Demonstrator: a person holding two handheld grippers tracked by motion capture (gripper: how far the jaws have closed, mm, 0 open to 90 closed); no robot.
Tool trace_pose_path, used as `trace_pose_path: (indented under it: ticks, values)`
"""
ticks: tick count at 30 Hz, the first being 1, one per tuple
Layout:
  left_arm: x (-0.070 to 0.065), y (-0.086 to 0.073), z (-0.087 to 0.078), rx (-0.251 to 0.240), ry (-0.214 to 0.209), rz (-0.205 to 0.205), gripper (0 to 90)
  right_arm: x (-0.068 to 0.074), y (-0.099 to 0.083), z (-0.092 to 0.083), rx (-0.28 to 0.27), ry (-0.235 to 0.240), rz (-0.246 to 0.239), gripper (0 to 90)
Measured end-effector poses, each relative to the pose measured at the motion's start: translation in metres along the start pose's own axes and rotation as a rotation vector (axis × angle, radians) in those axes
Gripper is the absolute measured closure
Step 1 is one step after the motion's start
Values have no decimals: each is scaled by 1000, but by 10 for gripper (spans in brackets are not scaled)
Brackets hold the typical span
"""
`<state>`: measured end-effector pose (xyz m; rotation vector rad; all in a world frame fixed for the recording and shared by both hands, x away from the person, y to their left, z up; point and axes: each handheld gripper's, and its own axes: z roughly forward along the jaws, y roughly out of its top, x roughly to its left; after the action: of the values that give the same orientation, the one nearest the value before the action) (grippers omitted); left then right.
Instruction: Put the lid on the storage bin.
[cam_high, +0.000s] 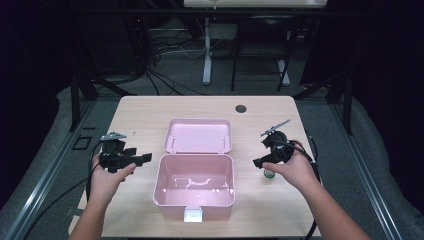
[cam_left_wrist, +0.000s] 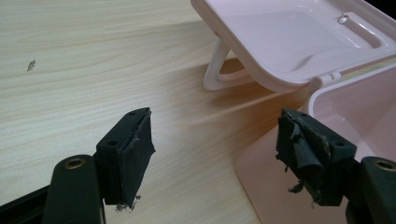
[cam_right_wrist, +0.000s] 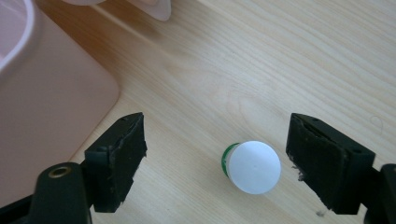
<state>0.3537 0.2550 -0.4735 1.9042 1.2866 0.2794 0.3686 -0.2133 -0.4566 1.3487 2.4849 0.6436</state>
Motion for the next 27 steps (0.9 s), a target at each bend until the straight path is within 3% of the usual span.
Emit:
trace_pose_path:
  ticks: [5, 7, 8, 13, 27]
  values:
    - [-1, 1, -2, -6, -18, 13, 260, -1, 2, 1, 21, -5, -13, 198]
    - [-2, 1, -2, -15, -30, 22, 293, -2, 2, 2, 38, -13, -25, 249]
    - [-2, 1, -3, -19, -34, 33, 311, -4, 4, 3, 85, -24, -31, 293]
    - [-2, 1, -5, -24, -29, 33, 350, -8, 3, 8, 143, -34, -21, 353]
    - [-2, 1, -5, -19, -27, 31, 373, -13, 5, 20, 210, -30, 9, 439]
